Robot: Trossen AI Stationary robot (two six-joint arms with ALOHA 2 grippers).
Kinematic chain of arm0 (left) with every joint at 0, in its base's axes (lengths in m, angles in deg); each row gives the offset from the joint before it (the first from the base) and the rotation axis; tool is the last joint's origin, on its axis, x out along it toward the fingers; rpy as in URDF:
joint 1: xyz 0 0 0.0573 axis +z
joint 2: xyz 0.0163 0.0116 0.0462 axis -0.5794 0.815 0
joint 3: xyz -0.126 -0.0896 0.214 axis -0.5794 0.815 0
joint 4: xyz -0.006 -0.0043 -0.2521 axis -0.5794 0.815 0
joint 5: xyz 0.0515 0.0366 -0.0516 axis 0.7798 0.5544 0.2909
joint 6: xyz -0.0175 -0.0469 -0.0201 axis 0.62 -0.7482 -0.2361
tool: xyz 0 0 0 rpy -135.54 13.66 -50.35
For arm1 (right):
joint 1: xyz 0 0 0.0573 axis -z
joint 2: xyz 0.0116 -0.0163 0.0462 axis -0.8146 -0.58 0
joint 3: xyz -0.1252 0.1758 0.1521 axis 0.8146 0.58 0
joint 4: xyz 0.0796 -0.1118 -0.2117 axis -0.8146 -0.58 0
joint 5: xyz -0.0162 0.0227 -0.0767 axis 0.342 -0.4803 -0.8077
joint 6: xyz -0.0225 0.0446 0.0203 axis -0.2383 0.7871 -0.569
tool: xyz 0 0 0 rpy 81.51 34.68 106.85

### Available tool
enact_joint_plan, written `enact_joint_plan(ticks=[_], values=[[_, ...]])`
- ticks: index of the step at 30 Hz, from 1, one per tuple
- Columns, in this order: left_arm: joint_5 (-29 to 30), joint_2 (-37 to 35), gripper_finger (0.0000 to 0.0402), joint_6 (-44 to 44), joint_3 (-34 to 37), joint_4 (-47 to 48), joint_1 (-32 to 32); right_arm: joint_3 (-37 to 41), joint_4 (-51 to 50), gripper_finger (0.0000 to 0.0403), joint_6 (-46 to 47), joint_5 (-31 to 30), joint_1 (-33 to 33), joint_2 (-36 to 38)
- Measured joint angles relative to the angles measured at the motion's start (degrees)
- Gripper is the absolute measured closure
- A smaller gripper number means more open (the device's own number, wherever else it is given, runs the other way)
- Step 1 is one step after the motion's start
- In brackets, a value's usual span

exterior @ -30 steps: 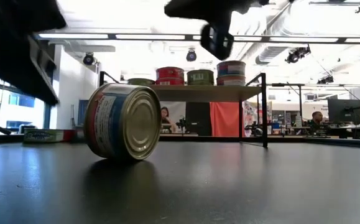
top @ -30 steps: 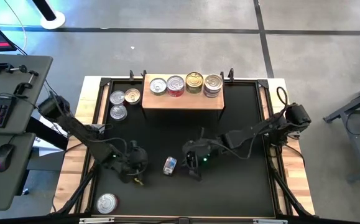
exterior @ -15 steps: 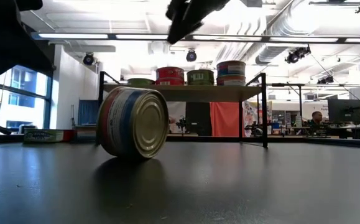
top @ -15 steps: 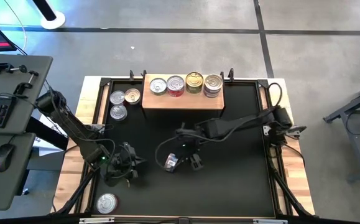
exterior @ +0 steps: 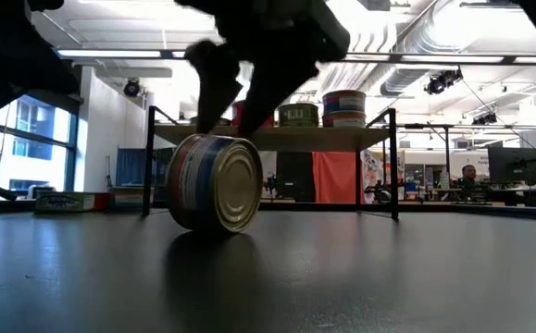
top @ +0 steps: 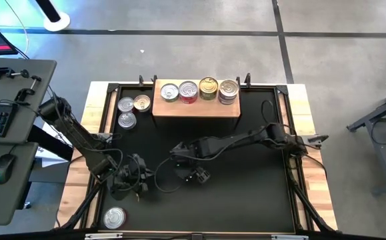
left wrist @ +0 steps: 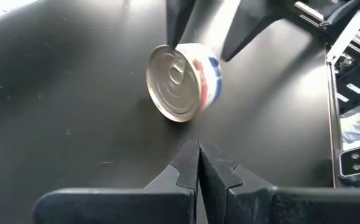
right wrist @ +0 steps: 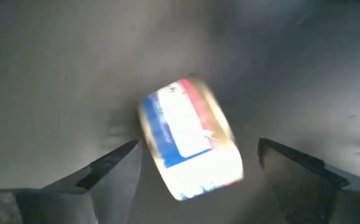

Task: Stack canned seafood by type on shelf
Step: Stack the bottom blue tuna can on top of the other blue tuna cans

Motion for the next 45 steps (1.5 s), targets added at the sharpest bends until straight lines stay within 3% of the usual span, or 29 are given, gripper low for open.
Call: enact_joint_plan(ticks=[12, 15, 20, 25, 29, 33, 45], values=[[0.01, 0.00, 0.0401, 1.84, 0.00, -2.95, -1.01, 0.28, -1.00, 0.0099, -2.67, -3.27, -0.15, -4.87], [0.12, 0.00, 0.0401, 3.33, -0.41, -5.60, -1.02, 0.28, -1.70, 0.0133, -2.68, -7.01, -0.63, -5.35], [4.18, -0.79, 0.0401, 12.08, -5.51, -4.57, -1.91, -2.01, -3.58, 0.0235, -0.72, -8.33, -1.56, -5.05], [8.80, -4.48, 0.0401, 23.93, -10.49, -2.21, -2.26, -10.57, -9.47, 0.0234, 4.08, -9.18, -2.12, -4.80], [14.10, -8.86, 0.0401, 32.68, -11.76, -2.12, -2.05, -19.10, -14.98, 0.0234, 4.31, -18.11, -2.43, -4.80], [19.10, -13.04, 0.0401, 37.49, -11.80, -1.46, -1.76, -15.50, -15.14, 0.0234, 5.66, -28.95, -0.85, 1.07], [16.91, -16.57, 0.0401, 40.92, -11.82, 1.77, 3.12, -13.14, -29.84, 0.0234, 19.93, -54.94, 7.28, 17.37]])
